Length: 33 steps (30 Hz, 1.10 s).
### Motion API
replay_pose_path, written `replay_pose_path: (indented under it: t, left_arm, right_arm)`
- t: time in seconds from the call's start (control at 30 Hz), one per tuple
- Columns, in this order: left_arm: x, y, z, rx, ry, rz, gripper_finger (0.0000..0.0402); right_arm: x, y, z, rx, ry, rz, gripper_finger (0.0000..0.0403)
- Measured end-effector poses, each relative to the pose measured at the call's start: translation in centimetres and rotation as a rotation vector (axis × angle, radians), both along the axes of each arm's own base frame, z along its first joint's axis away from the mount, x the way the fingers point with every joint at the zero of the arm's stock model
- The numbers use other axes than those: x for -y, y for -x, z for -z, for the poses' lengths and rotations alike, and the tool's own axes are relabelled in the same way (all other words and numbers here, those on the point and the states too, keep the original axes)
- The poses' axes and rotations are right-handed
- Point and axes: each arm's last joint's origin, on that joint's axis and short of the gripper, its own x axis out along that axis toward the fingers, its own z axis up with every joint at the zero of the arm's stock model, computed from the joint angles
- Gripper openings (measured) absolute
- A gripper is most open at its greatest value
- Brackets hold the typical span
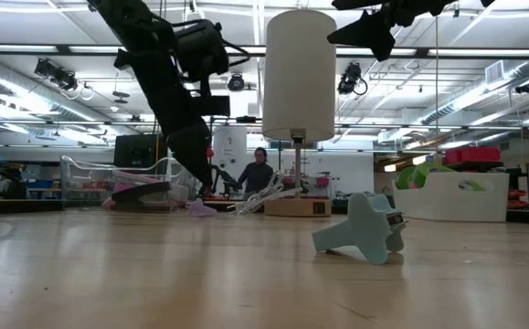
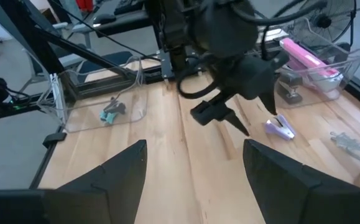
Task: Pick and place Stapler, Stapler remover, tape
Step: Adjust the top transparent bin
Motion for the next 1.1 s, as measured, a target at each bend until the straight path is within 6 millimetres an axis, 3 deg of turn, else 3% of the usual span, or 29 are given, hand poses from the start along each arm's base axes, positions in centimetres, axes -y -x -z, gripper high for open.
replay_pose_path:
  t: [0.3,0.53,0.8,1.1]
  left_arm:
    - [-4.3,0.9,0.1,0.016,0.081,0.01,0.0291]
    - [-6.5,0.9,1.4,0.018,0.117,-0.018,0.0291]
    - [-7.1,0.3,1.9,0.055,0.099,0.002,0.0291]
    - [-4.7,-1.9,0.0,0.021,-0.016,0.07,0.0291]
  right_arm:
    - [0.0,0.0,-0.1,0.013,0.009,-0.005,0.0263]
    - [0.0,0.0,-0.1,0.014,0.012,-0.01,0.0263]
    - [0.0,0.0,-0.1,0.014,0.012,-0.014,0.0263]
    - [0.0,0.0,-0.1,0.015,0.011,-0.014,0.0263]
